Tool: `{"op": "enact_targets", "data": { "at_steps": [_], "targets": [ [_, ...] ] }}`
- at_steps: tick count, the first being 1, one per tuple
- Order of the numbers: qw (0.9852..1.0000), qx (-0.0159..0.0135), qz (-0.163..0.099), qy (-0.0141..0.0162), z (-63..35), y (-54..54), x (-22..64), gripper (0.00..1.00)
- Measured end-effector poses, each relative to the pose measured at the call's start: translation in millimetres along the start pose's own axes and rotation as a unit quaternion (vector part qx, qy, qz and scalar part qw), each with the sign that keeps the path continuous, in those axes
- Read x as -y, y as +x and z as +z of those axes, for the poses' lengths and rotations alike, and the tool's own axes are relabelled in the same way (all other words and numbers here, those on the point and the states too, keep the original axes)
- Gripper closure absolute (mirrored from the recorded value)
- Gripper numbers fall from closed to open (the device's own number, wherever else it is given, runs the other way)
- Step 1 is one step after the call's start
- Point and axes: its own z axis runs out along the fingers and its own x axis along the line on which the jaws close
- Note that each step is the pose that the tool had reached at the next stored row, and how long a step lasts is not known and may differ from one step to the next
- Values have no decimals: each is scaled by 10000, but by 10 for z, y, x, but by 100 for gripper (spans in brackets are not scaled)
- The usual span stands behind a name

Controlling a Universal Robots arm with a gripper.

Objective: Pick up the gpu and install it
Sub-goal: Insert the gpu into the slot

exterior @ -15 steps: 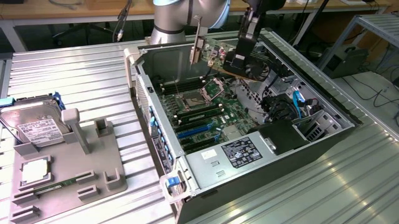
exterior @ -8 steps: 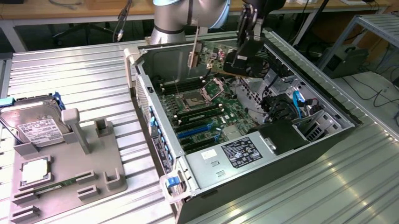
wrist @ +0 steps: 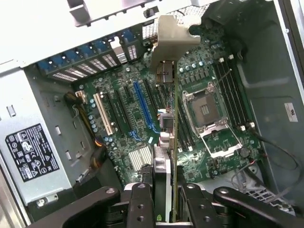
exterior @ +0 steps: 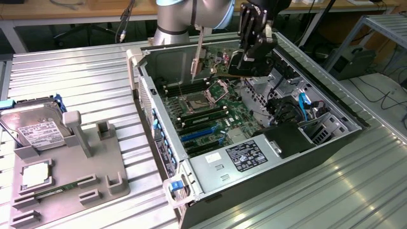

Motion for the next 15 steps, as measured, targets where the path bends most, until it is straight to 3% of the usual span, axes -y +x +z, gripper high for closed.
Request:
{"op": "enact_targets", "data": {
  "at_steps": [5, 9, 13, 15],
  "targets": [
    [9987, 0, -514, -11, 1, 0, 0, 72],
    [9937, -1, -1118, -23, 1, 0, 0, 72],
    [9916, 2, -1294, -18, 2, 0, 1, 72],
    [9886, 1, -1506, -21, 2, 0, 0, 72]
  ]
}}
